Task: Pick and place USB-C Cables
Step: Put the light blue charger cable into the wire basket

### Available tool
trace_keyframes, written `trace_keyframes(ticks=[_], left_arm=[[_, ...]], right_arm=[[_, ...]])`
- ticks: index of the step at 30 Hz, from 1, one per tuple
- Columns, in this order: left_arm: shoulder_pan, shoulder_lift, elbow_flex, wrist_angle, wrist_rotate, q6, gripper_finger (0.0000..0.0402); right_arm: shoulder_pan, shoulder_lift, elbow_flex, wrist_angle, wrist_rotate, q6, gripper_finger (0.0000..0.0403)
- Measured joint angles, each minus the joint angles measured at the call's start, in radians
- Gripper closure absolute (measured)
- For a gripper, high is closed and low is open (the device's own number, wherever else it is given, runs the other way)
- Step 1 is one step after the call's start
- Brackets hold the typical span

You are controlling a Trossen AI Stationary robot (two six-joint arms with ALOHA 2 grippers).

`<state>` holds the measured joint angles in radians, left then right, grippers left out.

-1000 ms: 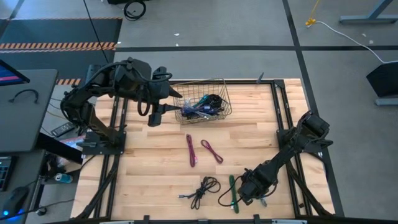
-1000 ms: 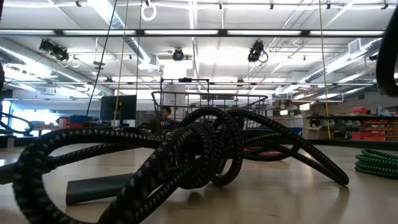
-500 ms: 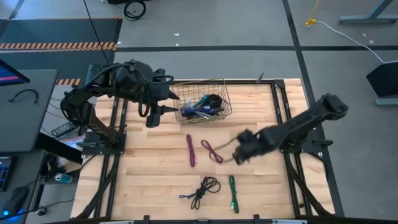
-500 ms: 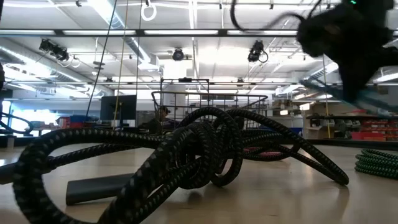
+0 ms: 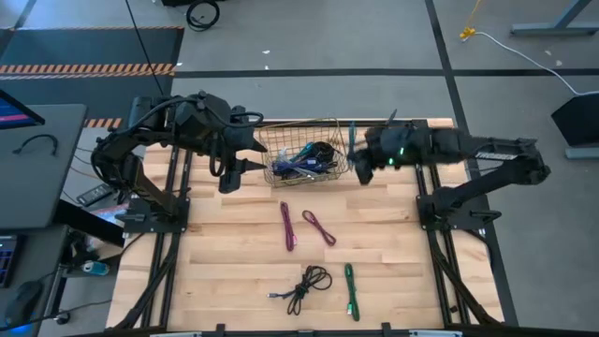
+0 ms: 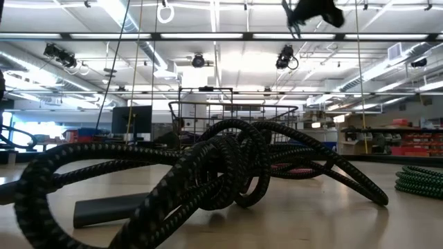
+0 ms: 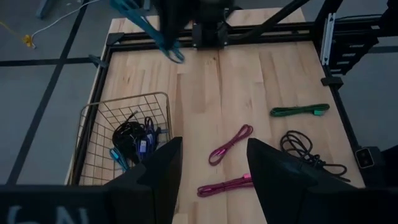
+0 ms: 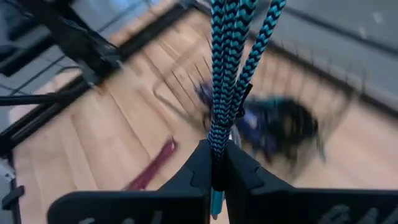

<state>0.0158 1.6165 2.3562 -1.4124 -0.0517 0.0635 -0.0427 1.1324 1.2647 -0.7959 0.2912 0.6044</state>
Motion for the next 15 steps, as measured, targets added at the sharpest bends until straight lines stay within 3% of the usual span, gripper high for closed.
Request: trace_keyframes(ticks=[9, 15], left_arm=[[0.000, 0.000, 0.000, 0.000, 0.000, -0.027, 0.0214], [0.000, 0.000, 0.000, -0.025, 0.000, -0.081, 0.0214]], right_arm=[[-0.296, 0.142, 0.196, 0.037, -0.355, -0.388, 0.0385], [-0.399, 0.338, 0.289, 0.031, -0.632, -0.544, 0.0385]])
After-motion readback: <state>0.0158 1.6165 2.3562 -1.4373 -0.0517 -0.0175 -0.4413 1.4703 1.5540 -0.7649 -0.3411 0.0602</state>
